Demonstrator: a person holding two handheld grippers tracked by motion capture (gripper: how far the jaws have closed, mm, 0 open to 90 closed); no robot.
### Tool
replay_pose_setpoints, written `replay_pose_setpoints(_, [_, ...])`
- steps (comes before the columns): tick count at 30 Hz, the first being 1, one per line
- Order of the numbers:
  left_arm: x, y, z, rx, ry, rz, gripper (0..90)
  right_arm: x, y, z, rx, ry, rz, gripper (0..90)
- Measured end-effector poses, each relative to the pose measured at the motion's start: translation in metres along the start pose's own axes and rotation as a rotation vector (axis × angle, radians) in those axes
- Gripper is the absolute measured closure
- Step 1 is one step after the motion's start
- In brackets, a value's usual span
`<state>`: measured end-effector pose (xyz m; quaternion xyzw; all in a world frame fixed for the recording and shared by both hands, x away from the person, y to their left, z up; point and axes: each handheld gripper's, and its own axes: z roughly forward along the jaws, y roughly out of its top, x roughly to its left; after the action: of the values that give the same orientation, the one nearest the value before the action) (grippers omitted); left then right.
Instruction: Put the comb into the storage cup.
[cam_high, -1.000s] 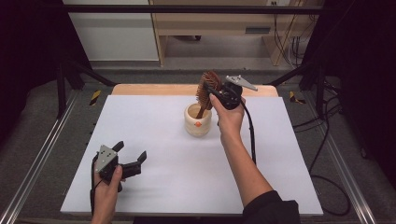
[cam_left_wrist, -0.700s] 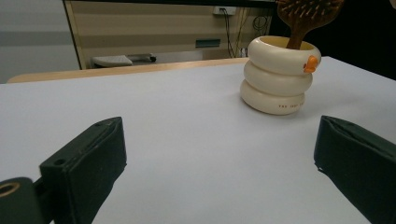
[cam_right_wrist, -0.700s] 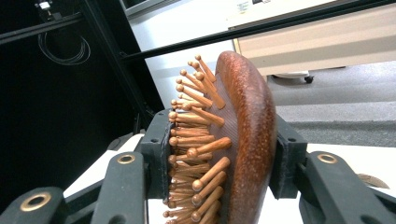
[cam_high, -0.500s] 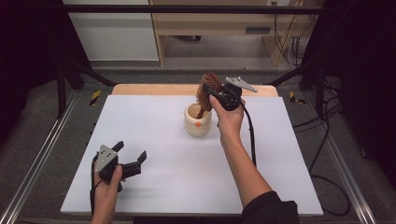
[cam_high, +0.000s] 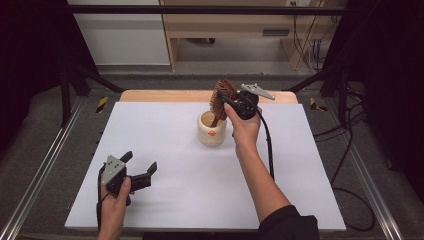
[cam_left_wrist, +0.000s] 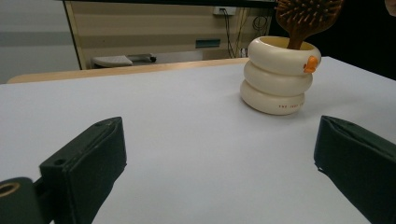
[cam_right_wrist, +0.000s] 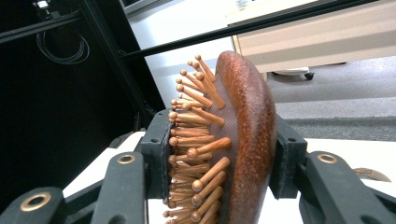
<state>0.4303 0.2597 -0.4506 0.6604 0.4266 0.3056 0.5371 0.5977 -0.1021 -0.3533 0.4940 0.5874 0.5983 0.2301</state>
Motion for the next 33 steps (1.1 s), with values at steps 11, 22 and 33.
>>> replay_pose_setpoints(11, [-0.0002, -0.0001, 0.0002, 0.001, -0.001, 0.0, 2.5, -0.0003, -0.0016, 0.0011, 0.0, 0.001, 0.006, 51.3])
replay_pose_setpoints(22, [-0.0002, -0.0001, 0.0002, 0.001, -0.001, 0.001, 2.5, -0.0003, -0.0042, 0.0027, 0.006, 0.005, 0.01, 51.3])
replay_pose_setpoints(33, [-0.0002, -0.0002, 0.0004, 0.001, -0.001, 0.002, 2.5, -0.0007, -0.0054, 0.0038, 0.005, 0.008, 0.02, 51.2])
